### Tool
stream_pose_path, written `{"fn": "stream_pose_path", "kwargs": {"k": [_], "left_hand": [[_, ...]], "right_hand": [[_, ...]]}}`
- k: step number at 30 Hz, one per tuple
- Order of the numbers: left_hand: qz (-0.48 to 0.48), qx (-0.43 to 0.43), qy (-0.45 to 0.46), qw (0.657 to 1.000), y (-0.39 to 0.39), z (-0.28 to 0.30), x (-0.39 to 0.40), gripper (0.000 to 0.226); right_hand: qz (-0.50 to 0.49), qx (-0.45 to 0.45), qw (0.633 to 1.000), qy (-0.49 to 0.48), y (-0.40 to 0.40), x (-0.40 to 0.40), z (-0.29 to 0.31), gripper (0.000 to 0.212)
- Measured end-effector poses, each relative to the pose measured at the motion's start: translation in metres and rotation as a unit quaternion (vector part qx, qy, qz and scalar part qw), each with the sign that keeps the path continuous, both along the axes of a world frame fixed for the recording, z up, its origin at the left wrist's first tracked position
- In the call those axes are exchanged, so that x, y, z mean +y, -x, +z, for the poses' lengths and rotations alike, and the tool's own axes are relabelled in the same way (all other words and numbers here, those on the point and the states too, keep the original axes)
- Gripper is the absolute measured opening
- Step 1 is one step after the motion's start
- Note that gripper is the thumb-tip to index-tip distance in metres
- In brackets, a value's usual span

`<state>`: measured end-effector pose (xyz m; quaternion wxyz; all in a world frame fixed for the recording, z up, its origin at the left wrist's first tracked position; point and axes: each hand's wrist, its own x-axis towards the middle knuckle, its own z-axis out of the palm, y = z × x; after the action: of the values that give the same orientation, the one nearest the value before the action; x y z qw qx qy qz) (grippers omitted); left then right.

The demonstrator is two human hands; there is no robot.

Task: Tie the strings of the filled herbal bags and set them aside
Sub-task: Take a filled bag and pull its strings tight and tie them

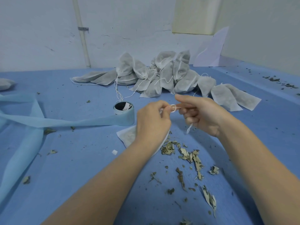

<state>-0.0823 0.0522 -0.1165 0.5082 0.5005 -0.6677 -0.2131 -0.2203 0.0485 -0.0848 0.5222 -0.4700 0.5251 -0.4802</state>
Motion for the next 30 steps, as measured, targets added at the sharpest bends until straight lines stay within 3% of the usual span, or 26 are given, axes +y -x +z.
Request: {"fn": "stream_pose_path", "kwargs": {"k": [4, 8, 11, 14, 18, 21, 25, 30], "left_hand": [[0.008, 0.018, -0.01, 1.0, 0.0, 0.0, 0.0, 0.015], [0.005, 0.054, -0.042, 0.998, 0.002, 0.001, -0.001, 0.016], [-0.005, 0.073, -0.071, 0.995, 0.003, 0.002, -0.002, 0.015], [-0.021, 0.096, -0.099, 0.99, 0.002, 0.003, -0.003, 0.019], [-0.031, 0.118, -0.113, 0.986, 0.002, 0.004, -0.004, 0.021], [-0.017, 0.098, -0.071, 0.992, 0.004, 0.002, -0.001, 0.011], [0.034, 0.01, 0.078, 0.996, 0.002, -0.001, 0.003, 0.016], [0.076, 0.004, 0.113, 0.991, 0.0, -0.001, 0.007, 0.013]], "right_hand": [[-0.025, 0.081, 0.995, 0.047, -0.003, 0.001, -0.003, 0.007], [-0.05, 0.079, 0.994, 0.056, -0.007, 0.001, -0.005, 0.011], [-0.039, 0.022, 0.999, 0.024, -0.01, 0.0, -0.004, 0.019], [0.012, -0.062, 0.998, -0.026, -0.012, -0.001, -0.002, 0.004], [0.072, -0.208, 0.968, -0.12, -0.016, 0.001, -0.004, 0.007], [0.069, -0.244, 0.957, -0.141, -0.019, 0.001, -0.006, 0.005], [0.051, -0.249, 0.957, -0.139, -0.02, 0.002, -0.004, 0.004], [0.043, -0.221, 0.967, -0.122, -0.021, 0.003, -0.001, 0.011]]}}
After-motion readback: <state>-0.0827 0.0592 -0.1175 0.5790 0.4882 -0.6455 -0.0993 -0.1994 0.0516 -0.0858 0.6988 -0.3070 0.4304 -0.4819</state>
